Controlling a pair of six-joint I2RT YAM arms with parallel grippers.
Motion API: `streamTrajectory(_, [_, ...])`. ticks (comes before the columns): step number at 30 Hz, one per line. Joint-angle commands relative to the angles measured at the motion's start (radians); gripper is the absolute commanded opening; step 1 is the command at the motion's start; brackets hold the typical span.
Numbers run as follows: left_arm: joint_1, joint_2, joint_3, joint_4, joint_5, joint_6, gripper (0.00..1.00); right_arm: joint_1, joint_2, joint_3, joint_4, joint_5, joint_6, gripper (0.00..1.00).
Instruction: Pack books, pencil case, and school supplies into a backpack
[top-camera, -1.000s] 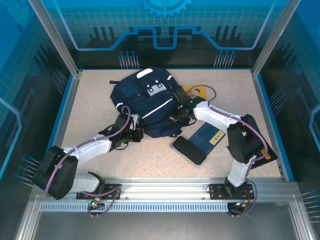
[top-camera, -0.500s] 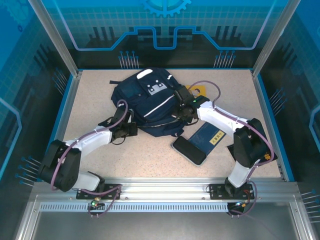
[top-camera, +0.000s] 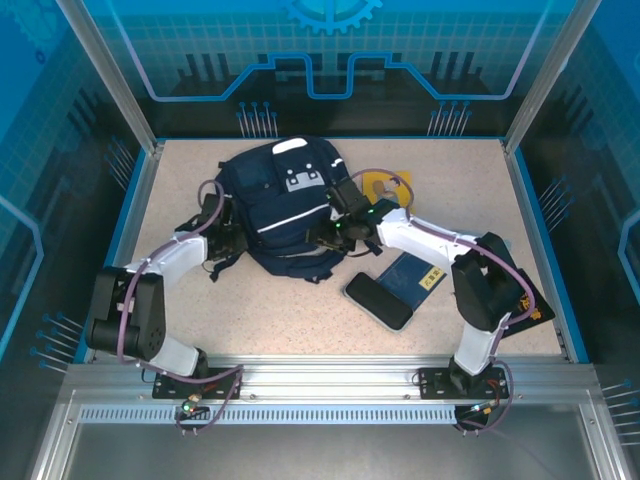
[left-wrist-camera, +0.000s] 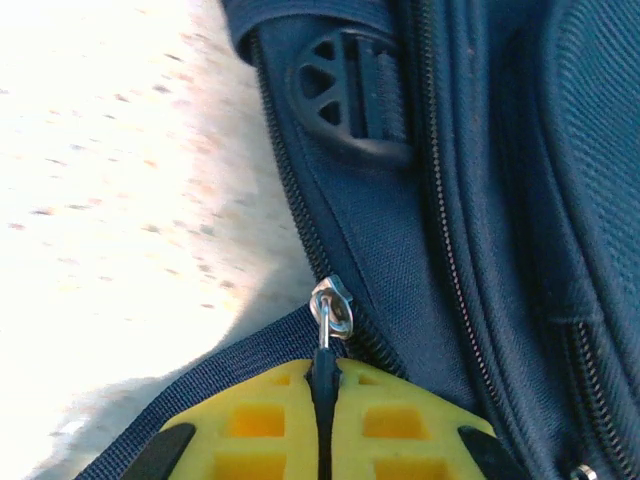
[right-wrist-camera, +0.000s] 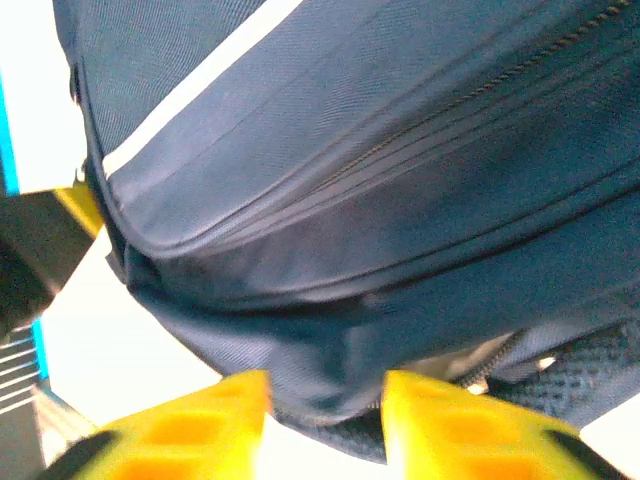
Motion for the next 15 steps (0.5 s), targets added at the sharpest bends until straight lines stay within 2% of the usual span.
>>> streamTrajectory(1, [0.035,-0.053,0.040,-0.078,-0.035,-0.038,0.29,0.017,-0.023,0.047,-0.015,0.000,-0.050,0.57])
streamTrajectory(3, [0.035,-0.093,0.040,-0.095,-0.026,-0.051,0.48,0.012,-0.069,0.040,-0.074,0.087,-0.082,0.67])
streamTrajectory(5, [0.037,-0.135,0.037,-0.105,-0.003,-0.070,0.63,0.005,-0.117,0.021,-0.129,0.183,-0.111,0.73])
streamTrajectory(7, [0.039,-0.177,0.036,-0.114,0.029,-0.084,0.74,-0.008,-0.170,-0.015,-0.174,0.272,-0.129,0.76])
streamTrajectory(10, [0.040,-0.242,0.035,-0.114,0.079,-0.089,0.87,-0.044,-0.249,-0.078,-0.253,0.372,-0.177,0.81])
streamTrajectory(15, [0.040,-0.322,0.037,-0.119,0.147,-0.070,0.99,-0.139,-0.358,-0.201,-0.336,0.361,-0.279,0.91])
